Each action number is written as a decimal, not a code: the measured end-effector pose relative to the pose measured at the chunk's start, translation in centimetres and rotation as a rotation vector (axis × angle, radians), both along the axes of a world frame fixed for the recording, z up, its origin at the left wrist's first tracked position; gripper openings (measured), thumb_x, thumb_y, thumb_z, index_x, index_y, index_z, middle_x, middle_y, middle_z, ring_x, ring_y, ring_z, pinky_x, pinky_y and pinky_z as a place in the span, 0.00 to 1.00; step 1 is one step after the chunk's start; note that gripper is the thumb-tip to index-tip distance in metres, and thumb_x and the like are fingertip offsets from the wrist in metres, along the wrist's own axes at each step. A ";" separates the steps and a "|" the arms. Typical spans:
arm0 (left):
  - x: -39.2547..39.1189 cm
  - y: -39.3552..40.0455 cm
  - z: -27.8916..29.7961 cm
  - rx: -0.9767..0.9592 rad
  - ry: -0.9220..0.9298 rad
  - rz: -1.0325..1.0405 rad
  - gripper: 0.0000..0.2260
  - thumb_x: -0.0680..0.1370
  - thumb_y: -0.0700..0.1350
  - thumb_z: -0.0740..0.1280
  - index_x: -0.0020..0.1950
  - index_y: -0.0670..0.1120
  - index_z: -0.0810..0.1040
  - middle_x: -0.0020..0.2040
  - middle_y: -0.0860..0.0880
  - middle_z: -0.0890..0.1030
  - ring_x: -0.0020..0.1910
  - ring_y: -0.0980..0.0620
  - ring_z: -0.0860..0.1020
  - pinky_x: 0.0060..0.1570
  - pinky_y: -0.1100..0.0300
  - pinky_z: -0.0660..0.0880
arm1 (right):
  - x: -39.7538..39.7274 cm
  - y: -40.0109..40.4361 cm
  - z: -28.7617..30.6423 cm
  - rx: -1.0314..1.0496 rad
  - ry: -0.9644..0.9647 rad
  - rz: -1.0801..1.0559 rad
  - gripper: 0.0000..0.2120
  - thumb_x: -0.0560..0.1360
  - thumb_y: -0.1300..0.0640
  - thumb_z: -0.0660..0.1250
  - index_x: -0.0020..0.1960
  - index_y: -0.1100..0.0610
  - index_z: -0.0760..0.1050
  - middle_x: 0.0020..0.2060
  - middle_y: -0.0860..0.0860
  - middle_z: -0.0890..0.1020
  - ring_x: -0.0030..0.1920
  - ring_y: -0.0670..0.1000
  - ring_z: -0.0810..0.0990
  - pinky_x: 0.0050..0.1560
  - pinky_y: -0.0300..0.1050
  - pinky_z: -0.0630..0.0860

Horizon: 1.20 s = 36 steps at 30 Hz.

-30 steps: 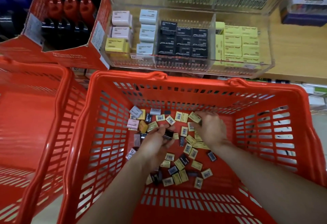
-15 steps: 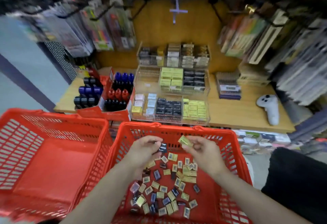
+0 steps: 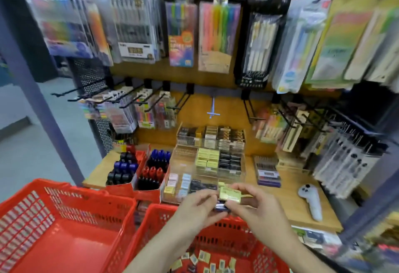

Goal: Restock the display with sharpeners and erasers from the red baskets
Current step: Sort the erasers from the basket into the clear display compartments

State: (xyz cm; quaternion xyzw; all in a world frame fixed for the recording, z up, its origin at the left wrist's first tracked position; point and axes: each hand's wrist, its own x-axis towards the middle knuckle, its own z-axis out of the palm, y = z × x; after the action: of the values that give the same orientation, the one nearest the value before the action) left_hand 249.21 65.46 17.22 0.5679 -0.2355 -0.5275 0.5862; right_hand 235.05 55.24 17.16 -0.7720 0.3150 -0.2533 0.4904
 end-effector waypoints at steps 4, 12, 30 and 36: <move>0.5 0.3 0.2 -0.044 0.015 0.004 0.11 0.80 0.47 0.66 0.57 0.40 0.80 0.55 0.42 0.84 0.55 0.49 0.83 0.57 0.56 0.79 | 0.4 0.1 -0.3 -0.047 -0.004 0.059 0.18 0.70 0.53 0.77 0.52 0.33 0.79 0.51 0.30 0.81 0.37 0.42 0.85 0.38 0.30 0.77; 2.1 -1.5 -1.4 -0.003 0.012 0.126 0.09 0.81 0.46 0.65 0.58 0.42 0.78 0.56 0.42 0.83 0.55 0.46 0.83 0.54 0.54 0.80 | 2.5 -0.8 -1.8 -0.136 0.097 0.044 0.27 0.70 0.58 0.77 0.57 0.30 0.73 0.51 0.34 0.79 0.40 0.37 0.83 0.42 0.31 0.78; 14.7 -18.9 -9.1 0.411 -0.677 0.242 0.05 0.75 0.50 0.73 0.40 0.53 0.83 0.42 0.57 0.83 0.45 0.57 0.79 0.43 0.60 0.75 | 8.2 -20.0 -9.6 -0.479 0.417 -0.232 0.14 0.74 0.55 0.74 0.58 0.54 0.82 0.50 0.50 0.84 0.45 0.45 0.77 0.47 0.34 0.70; 16.0 -19.1 -11.2 0.420 -0.769 0.248 0.07 0.76 0.51 0.71 0.39 0.52 0.79 0.39 0.57 0.80 0.40 0.59 0.76 0.34 0.62 0.70 | 10.2 -21.5 -11.2 -0.479 0.491 -0.173 0.14 0.75 0.58 0.72 0.60 0.56 0.81 0.56 0.53 0.80 0.55 0.53 0.79 0.60 0.45 0.73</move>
State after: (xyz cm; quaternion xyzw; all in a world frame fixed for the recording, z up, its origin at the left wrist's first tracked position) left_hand 265.19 46.40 5.98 0.8530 -0.2542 -0.2407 0.3871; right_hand 245.28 33.69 5.96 -0.8734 0.4195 -0.1674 0.1818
